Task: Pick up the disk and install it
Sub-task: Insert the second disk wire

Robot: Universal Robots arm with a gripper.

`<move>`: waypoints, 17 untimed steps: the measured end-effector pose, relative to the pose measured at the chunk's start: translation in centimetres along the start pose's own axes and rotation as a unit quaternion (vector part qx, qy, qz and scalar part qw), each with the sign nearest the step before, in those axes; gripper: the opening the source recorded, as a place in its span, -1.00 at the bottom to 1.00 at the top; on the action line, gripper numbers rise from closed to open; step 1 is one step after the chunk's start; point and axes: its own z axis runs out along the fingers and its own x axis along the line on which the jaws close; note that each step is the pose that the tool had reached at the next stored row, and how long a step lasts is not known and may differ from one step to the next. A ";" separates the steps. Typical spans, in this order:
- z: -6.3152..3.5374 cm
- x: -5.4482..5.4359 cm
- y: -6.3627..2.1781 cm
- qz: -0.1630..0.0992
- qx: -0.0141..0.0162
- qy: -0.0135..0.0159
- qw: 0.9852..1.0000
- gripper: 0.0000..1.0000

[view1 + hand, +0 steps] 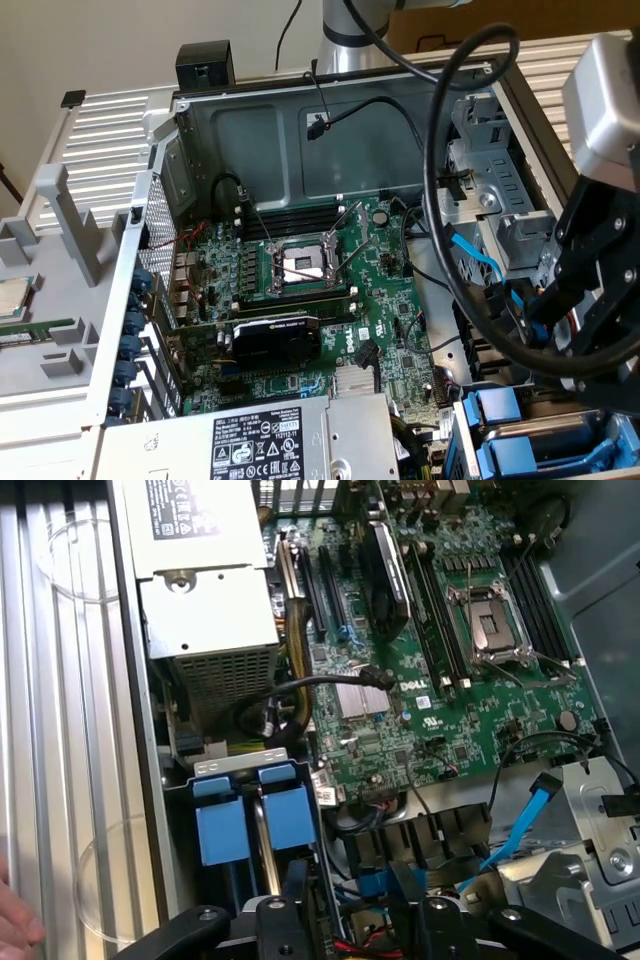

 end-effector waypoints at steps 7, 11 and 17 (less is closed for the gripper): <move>0.10 0.0 -0.04 -0.001 -0.001 -0.005 1.000 -0.11; 0.14 0.0 -0.06 -0.001 -0.001 -0.006 1.000 -0.11; 0.27 0.0 -0.10 -0.001 -0.002 -0.006 1.000 -0.11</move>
